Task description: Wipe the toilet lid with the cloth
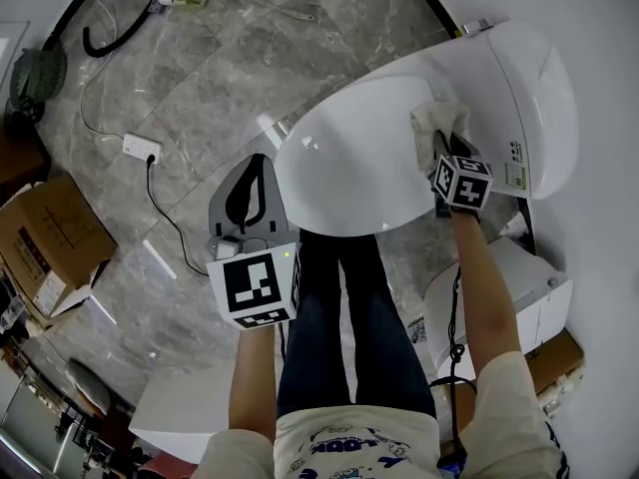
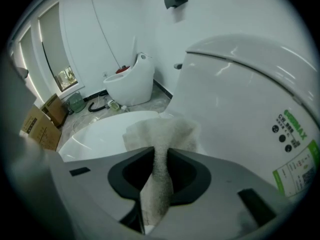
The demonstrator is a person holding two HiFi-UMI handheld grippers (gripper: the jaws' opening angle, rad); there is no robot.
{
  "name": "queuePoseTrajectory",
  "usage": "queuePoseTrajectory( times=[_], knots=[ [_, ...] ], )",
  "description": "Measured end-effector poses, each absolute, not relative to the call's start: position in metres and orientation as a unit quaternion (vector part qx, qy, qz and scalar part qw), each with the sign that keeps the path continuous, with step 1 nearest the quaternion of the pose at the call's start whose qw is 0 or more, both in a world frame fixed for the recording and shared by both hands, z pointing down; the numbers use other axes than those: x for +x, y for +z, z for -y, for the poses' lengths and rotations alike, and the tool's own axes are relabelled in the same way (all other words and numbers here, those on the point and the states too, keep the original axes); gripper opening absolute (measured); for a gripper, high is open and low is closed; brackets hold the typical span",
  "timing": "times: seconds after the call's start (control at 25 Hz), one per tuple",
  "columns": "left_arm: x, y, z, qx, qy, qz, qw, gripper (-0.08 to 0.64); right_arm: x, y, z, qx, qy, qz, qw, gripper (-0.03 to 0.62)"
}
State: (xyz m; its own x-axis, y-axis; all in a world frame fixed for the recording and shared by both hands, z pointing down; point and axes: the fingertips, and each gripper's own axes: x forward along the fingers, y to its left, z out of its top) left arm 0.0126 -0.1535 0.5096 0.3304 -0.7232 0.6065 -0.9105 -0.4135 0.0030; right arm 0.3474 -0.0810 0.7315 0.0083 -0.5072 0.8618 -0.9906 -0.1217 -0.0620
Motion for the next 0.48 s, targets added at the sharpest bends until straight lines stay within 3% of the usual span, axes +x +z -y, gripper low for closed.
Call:
queuePoseTrajectory(
  times=[0.48],
  knots=[
    [-0.002, 0.517, 0.145, 0.790, 0.269, 0.519, 0.183, 0.009, 0.336, 0.738, 0.079, 0.637, 0.374, 0.580, 0.342, 0.072]
  ],
)
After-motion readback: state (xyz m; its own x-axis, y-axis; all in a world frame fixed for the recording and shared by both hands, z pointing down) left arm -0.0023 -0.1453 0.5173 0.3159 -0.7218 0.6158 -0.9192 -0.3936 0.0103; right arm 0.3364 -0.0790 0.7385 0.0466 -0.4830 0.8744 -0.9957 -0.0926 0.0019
